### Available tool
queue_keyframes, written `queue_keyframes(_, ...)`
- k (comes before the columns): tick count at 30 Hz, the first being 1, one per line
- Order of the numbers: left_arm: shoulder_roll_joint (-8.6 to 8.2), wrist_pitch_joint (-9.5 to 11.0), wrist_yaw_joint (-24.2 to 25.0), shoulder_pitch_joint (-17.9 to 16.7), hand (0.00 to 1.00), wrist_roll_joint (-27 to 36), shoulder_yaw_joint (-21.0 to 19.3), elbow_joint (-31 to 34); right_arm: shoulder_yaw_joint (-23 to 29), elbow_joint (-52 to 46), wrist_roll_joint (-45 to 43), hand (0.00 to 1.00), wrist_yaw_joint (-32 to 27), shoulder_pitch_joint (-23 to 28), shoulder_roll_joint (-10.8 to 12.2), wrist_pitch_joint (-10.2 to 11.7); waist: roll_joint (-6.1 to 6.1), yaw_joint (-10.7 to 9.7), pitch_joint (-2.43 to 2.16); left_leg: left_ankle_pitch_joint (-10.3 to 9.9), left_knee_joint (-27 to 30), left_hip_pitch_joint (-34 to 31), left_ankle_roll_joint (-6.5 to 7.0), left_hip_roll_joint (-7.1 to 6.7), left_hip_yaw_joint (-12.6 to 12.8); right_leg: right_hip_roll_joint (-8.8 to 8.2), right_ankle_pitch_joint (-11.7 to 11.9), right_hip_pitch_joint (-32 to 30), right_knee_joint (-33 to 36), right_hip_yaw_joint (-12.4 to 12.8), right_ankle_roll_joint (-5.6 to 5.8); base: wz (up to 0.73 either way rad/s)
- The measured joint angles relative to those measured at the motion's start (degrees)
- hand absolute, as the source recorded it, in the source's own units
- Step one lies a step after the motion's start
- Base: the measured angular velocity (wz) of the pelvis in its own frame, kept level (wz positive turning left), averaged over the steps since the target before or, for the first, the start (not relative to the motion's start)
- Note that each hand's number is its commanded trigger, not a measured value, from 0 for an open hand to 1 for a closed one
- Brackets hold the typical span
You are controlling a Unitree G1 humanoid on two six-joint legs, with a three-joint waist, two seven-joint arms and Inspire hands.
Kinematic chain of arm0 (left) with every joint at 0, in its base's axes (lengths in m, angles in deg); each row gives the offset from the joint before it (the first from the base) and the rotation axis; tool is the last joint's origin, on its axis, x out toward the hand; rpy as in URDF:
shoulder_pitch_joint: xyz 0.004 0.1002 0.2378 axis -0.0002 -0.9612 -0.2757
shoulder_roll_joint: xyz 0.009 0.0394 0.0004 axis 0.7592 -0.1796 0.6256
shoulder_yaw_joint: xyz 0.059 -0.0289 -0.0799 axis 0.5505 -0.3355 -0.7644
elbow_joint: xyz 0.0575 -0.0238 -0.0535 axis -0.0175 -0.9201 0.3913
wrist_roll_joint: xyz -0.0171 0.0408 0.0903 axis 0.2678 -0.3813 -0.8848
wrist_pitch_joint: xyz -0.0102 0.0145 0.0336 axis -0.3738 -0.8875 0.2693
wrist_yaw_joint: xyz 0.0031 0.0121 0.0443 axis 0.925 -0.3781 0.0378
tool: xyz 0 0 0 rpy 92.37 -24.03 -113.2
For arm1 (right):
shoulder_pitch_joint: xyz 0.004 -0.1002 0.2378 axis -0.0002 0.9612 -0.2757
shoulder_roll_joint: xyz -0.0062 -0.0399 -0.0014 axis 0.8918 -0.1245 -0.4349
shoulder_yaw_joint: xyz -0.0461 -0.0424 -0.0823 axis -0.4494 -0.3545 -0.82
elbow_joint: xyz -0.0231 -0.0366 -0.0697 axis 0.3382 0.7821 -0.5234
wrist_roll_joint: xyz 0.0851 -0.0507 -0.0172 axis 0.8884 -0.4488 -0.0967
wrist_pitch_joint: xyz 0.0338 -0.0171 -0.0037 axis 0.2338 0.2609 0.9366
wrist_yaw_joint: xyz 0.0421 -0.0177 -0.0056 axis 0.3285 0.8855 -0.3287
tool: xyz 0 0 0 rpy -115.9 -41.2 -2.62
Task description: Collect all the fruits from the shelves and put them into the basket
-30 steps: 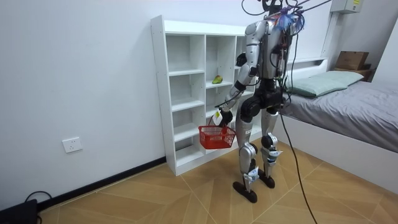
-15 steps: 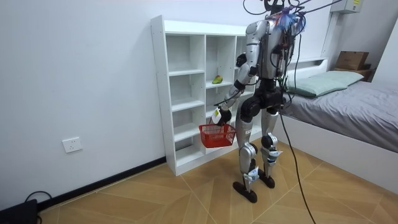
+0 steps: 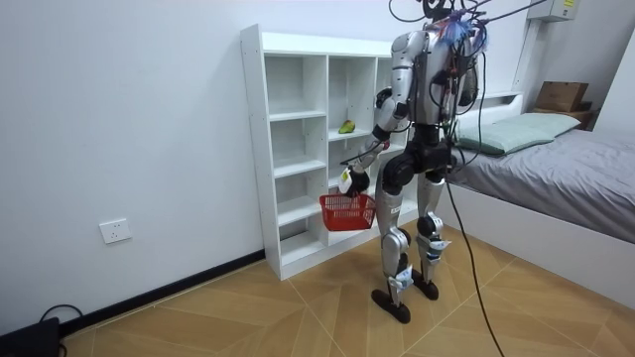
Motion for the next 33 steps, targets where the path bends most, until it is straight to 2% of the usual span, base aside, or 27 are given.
queue_keyframes(7,-0.15,0.1,0.0,0.6,1.00,0.0,0.0,-1.7,-0.2,-7.5,1.0,1.00,4.2,3.1,2.1,0.0,-0.19,-1.1,-0.12,0.0,0.0,-0.4,0.00,0.02,0.0,0.03,0.0,-0.7,0.2,0.0,-0.01,0.00)
queue_keyframes(12,-0.67,0.1,0.0,1.3,1.00,0.0,0.3,-0.6,-1.4,-7.8,1.5,1.00,4.6,3.4,2.5,0.0,-0.22,-1.5,-0.11,0.0,0.6,-1.3,0.01,-0.01,0.0,-0.11,0.0,-1.7,1.1,-0.1,-0.01,0.00)
queue_keyframes(15,-0.67,0.1,0.4,2.2,1.00,0.0,1.3,1.1,-1.8,-7.5,1.5,1.00,5.6,3.4,2.6,0.0,-0.10,-1.3,0.05,0.0,0.9,-1.8,0.02,0.03,0.0,-0.12,0.0,-2.4,1.6,0.1,-0.05,-0.02)
queue_keyframes(18,-0.67,0.1,0.9,2.5,1.00,0.1,2.5,2.6,-3.2,-5.8,1.5,1.00,5.7,3.4,2.5,0.0,-0.04,-1.3,0.25,0.0,0.9,-1.8,0.02,0.03,0.3,-0.10,0.0,-2.6,1.7,0.3,-0.06,-0.04)
queue_keyframes(21,-0.95,0.2,1.1,3.4,1.00,0.1,3.5,3.8,-3.9,-2.8,1.6,1.00,5.7,2.9,2.7,0.0,-0.47,-1.3,0.58,0.0,1.0,-2.1,0.03,0.03,0.2,-0.10,0.0,-2.7,1.7,0.2,-0.06,0.01)
queue_keyframes(24,-1.49,0.5,1.1,3.4,1.00,0.0,3.7,6.9,-4.1,0.0,1.4,1.00,5.5,2.7,3.0,0.0,-0.73,-1.2,0.57,0.0,1.2,-2.8,0.04,0.02,0.1,-0.16,0.0,-3.3,1.7,0.1,-0.06,0.02)
queue_keyframes(26,-1.59,1.5,1.1,3.7,1.00,0.3,4.6,7.7,-4.7,2.0,1.3,1.00,5.2,2.7,3.1,0.0,-0.78,-1.3,0.60,0.0,1.3,-2.9,0.06,0.02,0.1,-0.16,0.0,-3.4,1.7,0.1,-0.06,0.00)
queue_keyframes(33,-2.56,1.8,3.7,4.6,1.00,1.0,5.8,10.8,-5.9,5.4,1.6,1.00,4.7,2.7,4.7,0.6,-0.82,-1.4,0.69,0.0,1.6,-4.2,0.06,0.02,-0.1,-0.22,0.0,-4.4,1.6,-0.2,-0.06,0.02)
